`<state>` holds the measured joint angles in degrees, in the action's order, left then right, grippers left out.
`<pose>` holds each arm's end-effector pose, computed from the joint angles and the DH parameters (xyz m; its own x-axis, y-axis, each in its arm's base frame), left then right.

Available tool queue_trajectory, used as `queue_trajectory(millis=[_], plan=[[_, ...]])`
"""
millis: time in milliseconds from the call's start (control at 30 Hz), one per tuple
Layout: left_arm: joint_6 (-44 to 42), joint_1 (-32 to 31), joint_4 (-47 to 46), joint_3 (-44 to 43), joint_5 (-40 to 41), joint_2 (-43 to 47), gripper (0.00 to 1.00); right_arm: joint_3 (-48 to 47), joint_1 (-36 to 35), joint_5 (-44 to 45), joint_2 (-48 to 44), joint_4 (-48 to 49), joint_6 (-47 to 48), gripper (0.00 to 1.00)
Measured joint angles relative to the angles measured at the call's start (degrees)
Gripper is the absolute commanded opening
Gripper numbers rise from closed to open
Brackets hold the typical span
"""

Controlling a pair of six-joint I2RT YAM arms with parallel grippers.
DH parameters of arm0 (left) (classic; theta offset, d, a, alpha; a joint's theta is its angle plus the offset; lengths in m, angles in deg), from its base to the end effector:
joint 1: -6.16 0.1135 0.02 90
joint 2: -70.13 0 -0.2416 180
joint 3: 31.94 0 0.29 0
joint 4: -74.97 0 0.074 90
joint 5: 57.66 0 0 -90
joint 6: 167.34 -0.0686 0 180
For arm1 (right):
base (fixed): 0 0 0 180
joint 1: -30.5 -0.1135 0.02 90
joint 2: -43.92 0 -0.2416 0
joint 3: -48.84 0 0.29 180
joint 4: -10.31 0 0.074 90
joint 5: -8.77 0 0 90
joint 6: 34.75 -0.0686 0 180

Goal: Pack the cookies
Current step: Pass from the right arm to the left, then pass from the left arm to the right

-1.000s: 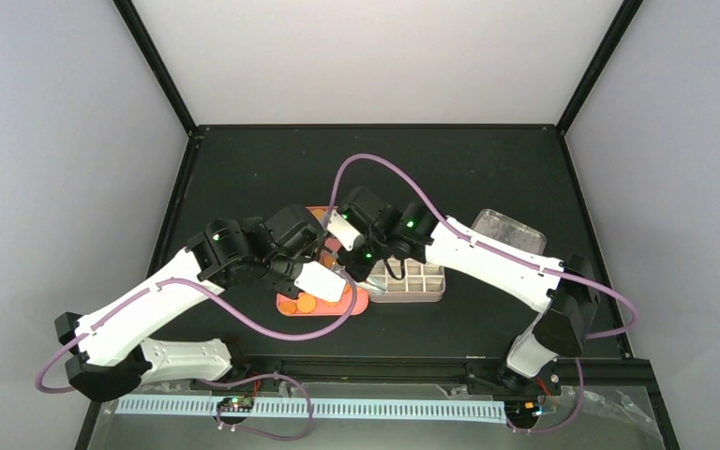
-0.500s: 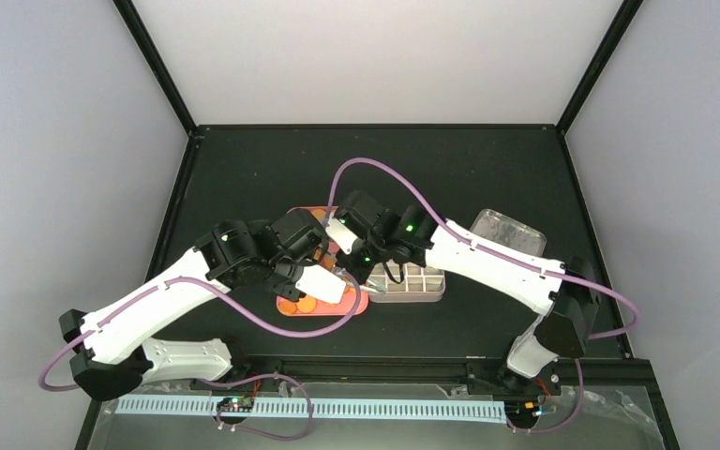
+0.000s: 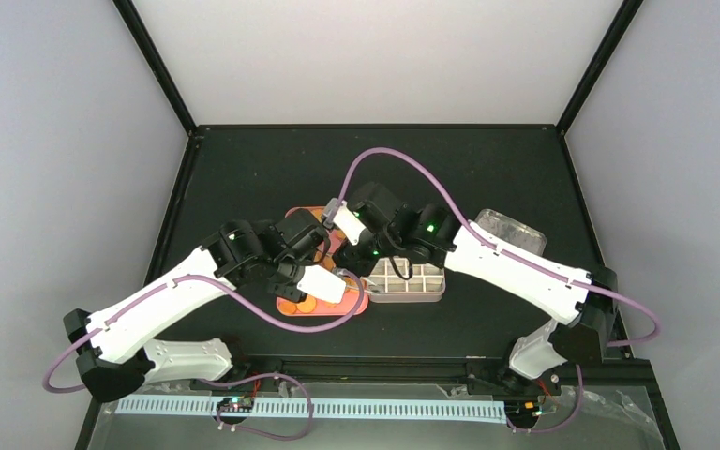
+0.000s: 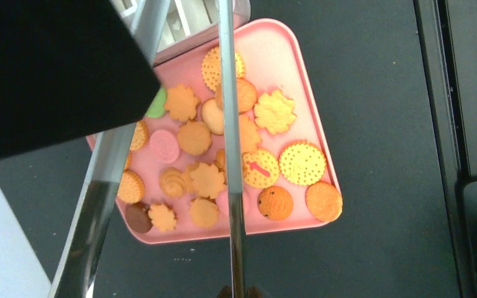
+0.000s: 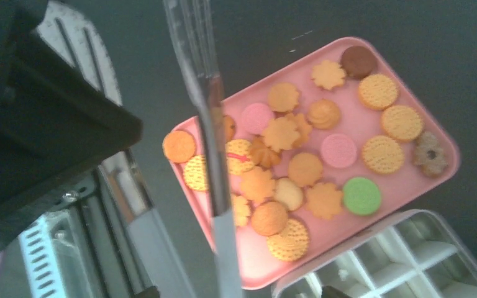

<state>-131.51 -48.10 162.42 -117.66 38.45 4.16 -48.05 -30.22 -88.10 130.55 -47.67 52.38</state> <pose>0.1511 -0.1975 0.3006 0.3189 0.9371 -0.1423 0.8968 -0.2497 0.3653 0.1820 0.3414 0.3012 -0.4067 -0.6237 -0.6675 -0.8861 0.4472 0.1221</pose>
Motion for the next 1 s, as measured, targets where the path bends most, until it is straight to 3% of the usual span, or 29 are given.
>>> queue_trajectory(millis=[100,167,333,433,533,733,1000], plan=[[-0.2,1.7,-0.5,2.1,-1.7,0.3,0.01,-0.2,0.9,2.5,-0.5,-0.3,0.0,0.94],[0.3,4.2,-1.0,2.3,-3.4,0.2,0.02,-0.3,1.9,3.1,-1.4,-0.2,-0.1,0.99],[3.4,14.2,-1.1,-2.2,-15.5,-1.9,0.02,1.9,10.8,-1.5,-10.3,4.6,-2.5,1.00],[6.6,21.2,-1.4,-8.2,-26.0,-5.0,0.02,9.2,18.1,-6.5,-21.2,12.8,-5.4,1.00],[10.2,25.1,-2.2,-11.0,-34.9,-5.9,0.01,15.8,19.4,-9.9,-29.5,19.1,-7.4,1.00],[21.0,26.9,-6.3,-11.5,-51.9,-5.2,0.01,25.2,20.9,-15.6,-37.0,29.7,-10.2,1.00],[41.2,27.0,-21.8,-8.9,-70.3,-2.2,0.02,32.7,21.4,-22.4,-41.9,41.9,-13.7,1.00]])
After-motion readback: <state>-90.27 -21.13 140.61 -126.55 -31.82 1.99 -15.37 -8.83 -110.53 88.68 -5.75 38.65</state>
